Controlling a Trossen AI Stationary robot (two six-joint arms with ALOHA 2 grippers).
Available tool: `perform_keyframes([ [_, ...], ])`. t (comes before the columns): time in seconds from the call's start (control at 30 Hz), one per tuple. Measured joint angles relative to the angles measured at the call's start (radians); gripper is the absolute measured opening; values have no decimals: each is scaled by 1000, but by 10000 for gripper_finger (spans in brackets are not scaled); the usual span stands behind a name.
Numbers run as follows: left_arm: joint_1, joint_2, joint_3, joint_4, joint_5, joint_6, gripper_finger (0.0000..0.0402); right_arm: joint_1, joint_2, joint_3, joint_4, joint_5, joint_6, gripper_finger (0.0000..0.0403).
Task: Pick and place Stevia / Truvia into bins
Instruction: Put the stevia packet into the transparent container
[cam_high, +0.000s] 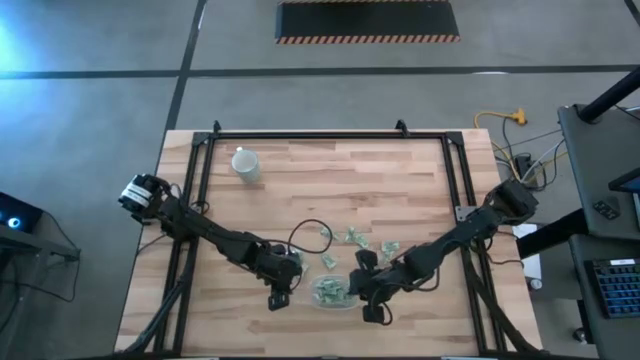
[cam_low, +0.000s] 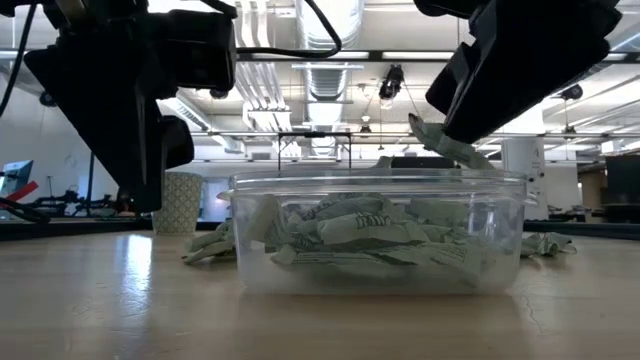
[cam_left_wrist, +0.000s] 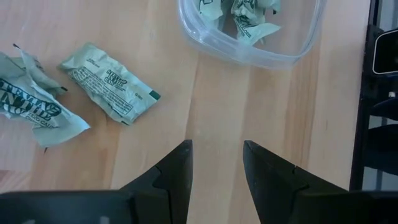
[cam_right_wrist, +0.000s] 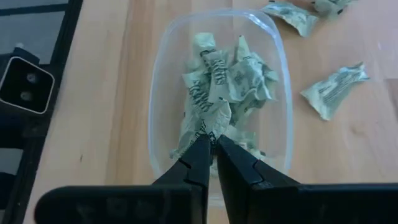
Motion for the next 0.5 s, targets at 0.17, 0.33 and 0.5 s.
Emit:
perform_keyframes([
  [0.17,0,0,0,0,-3,0,125,0,0,3,-1,0,2,69],
  [0.33,1,0,0,-1,-5,1,125,-4,-3,13,-21,0,6,111],
  [0.5,1,-3,0,-7,-92,1,125,-5,-22,30,-36,34,5,122],
])
